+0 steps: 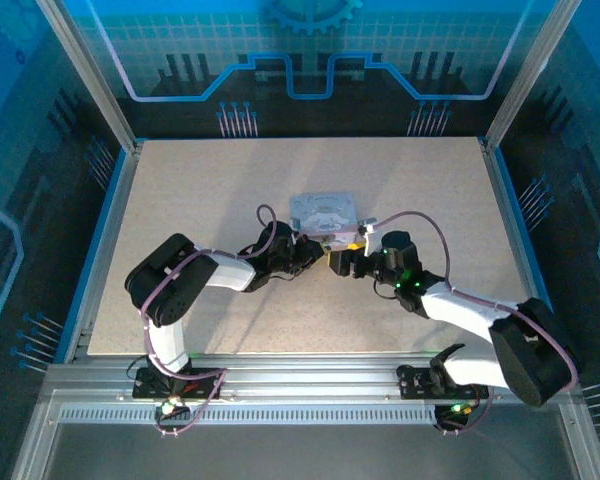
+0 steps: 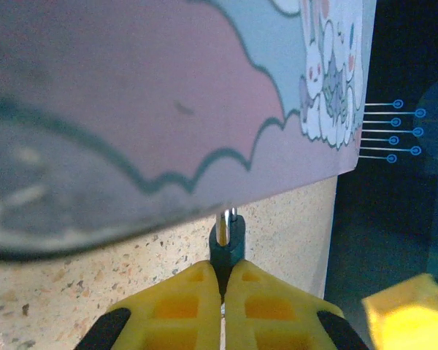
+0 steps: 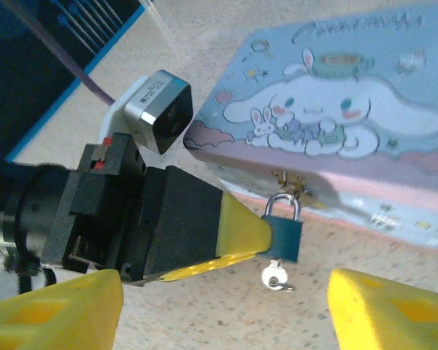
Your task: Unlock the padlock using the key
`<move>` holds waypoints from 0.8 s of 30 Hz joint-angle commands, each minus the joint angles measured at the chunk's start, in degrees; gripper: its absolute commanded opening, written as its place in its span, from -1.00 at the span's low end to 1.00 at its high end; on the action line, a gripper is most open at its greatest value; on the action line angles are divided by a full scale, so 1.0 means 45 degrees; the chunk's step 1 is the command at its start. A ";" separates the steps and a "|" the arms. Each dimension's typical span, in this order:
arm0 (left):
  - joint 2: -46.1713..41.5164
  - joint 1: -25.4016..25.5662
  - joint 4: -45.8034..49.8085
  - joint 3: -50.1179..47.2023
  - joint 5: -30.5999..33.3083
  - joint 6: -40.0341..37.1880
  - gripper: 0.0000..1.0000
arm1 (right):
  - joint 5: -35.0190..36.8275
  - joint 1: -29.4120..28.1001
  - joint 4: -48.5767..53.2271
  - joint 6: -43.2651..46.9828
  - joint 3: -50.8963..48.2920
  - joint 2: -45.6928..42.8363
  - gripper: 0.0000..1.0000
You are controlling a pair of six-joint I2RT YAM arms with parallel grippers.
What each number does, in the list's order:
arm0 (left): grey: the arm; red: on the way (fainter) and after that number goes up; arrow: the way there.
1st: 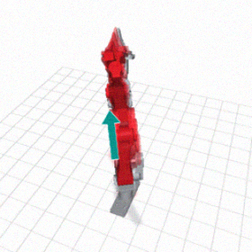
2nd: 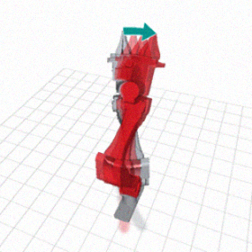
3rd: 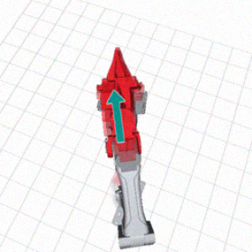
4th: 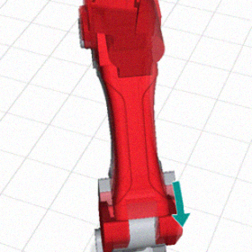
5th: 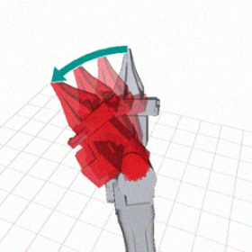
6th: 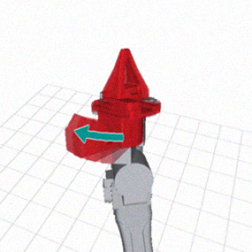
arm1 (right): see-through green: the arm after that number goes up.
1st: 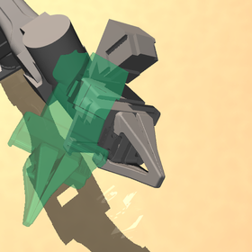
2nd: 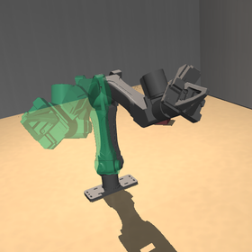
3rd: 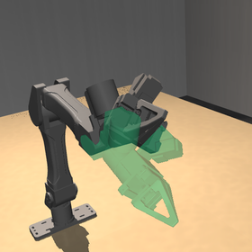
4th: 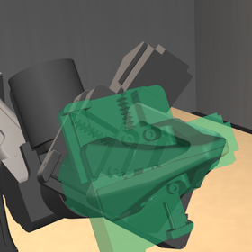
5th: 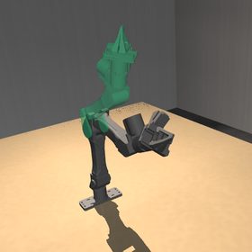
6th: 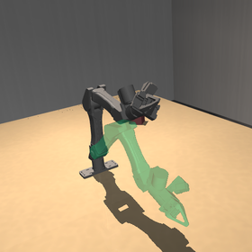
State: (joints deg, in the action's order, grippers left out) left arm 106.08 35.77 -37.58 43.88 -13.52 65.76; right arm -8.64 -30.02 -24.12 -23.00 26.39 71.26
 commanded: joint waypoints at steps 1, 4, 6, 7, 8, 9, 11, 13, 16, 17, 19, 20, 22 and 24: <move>-0.0624 0.0079 -0.0057 0.0235 0.0241 0.0417 -0.86 | 0.1051 -0.0552 0.1845 0.4415 0.0526 -0.0487 0.52; -0.0683 0.0079 -0.0101 0.0174 0.0217 0.0567 -0.86 | 0.2486 -0.1323 0.1103 0.6772 0.0196 -0.0746 0.55; -0.0676 0.0079 -0.0192 0.0166 0.0192 0.0671 -0.86 | 0.2163 -0.1481 -0.0260 0.7764 -0.0307 -0.0780 0.54; -0.0670 0.0079 -0.0234 0.0171 0.0159 0.0754 -0.86 | 0.2332 -0.1662 -0.0807 0.8220 -0.0449 -0.0726 0.54; -0.0661 0.0079 -0.0276 0.0183 0.0153 0.0792 -0.86 | 0.2532 -0.1817 -0.0965 0.8592 -0.0395 -0.0649 0.54; -0.0663 0.0071 -0.0288 0.0214 0.0104 0.0836 -0.86 | 0.2872 -0.2034 -0.0914 0.8996 -0.0220 -0.0525 0.54; -0.0705 0.0074 -0.0256 0.0246 0.0108 0.0839 -0.86 | 0.3752 -0.2599 -0.0967 1.0035 -0.0006 -0.0193 0.52; -0.0847 0.0059 -0.0188 0.0220 0.0149 0.0814 -0.87 | 0.4481 -0.3152 -0.1740 1.0474 -0.0238 0.0204 0.50; -0.1105 0.0018 -0.0001 0.0149 0.0218 0.0766 -0.88 | 0.5401 -0.3929 -0.3250 1.0153 -0.0729 0.0775 0.46; -0.1142 -0.0006 0.0013 0.0129 0.0210 0.0765 -0.88 | 0.5716 -0.4077 -0.3688 0.9873 -0.0848 0.1043 0.44; -0.1248 -0.0073 0.0072 0.0135 0.0095 0.0781 -0.89 | 0.6720 -0.4545 -0.4775 0.9476 -0.1156 0.1752 0.42; -0.1295 -0.0084 0.0125 0.0137 0.0024 0.0791 -0.89 | 0.7092 -0.4703 -0.5320 0.9304 -0.1294 0.2080 0.41; -0.1379 -0.0110 0.0250 0.0185 -0.0063 0.0764 -0.90 | 0.7772 -0.4866 -0.6278 0.8900 -0.1539 0.2809 0.38; -0.1464 -0.0117 0.0445 0.0243 -0.0111 0.0673 -0.90 | 0.8172 -0.4866 -0.6993 0.8726 -0.1683 0.3431 0.28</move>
State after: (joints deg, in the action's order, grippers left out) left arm 101.86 35.68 -36.05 43.88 -12.91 69.10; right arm 21.26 -51.35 -45.43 18.44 20.05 83.83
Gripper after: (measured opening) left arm 0.052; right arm 0.662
